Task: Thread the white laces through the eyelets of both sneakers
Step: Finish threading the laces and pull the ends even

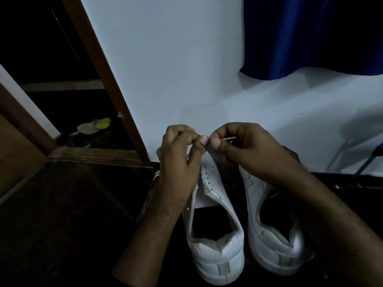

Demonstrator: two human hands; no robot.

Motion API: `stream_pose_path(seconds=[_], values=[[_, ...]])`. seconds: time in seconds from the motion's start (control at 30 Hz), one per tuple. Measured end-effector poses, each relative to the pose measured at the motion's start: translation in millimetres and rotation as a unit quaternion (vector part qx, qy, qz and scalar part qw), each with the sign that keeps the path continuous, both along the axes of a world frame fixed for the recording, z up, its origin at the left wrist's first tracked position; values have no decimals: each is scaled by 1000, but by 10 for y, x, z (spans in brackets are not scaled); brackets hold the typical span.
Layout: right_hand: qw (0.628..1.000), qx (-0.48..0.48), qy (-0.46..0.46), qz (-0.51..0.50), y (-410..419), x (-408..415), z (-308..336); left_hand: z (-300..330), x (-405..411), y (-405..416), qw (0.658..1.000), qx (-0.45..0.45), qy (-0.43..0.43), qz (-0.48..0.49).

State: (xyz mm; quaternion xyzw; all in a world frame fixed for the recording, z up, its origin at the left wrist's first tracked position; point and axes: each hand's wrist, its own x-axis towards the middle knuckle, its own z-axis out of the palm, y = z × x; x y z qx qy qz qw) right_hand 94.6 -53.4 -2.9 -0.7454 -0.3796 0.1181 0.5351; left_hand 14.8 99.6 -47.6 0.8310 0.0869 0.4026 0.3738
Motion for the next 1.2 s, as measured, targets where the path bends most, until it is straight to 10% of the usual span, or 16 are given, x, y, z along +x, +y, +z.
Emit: stream_pose_path(seconds=[0.3,0.7,1.2], values=[[965,-42,-212,-146,-3,37,-39,65,-85,-85,999,-32,0,-5],[983,9,-178,-32,33,42,-57,111,-64,-136,968,-185,-26,-166],[919,-245,-292,-99,-91,74,-52,84,-60,-10,975,-204,-27,-86]])
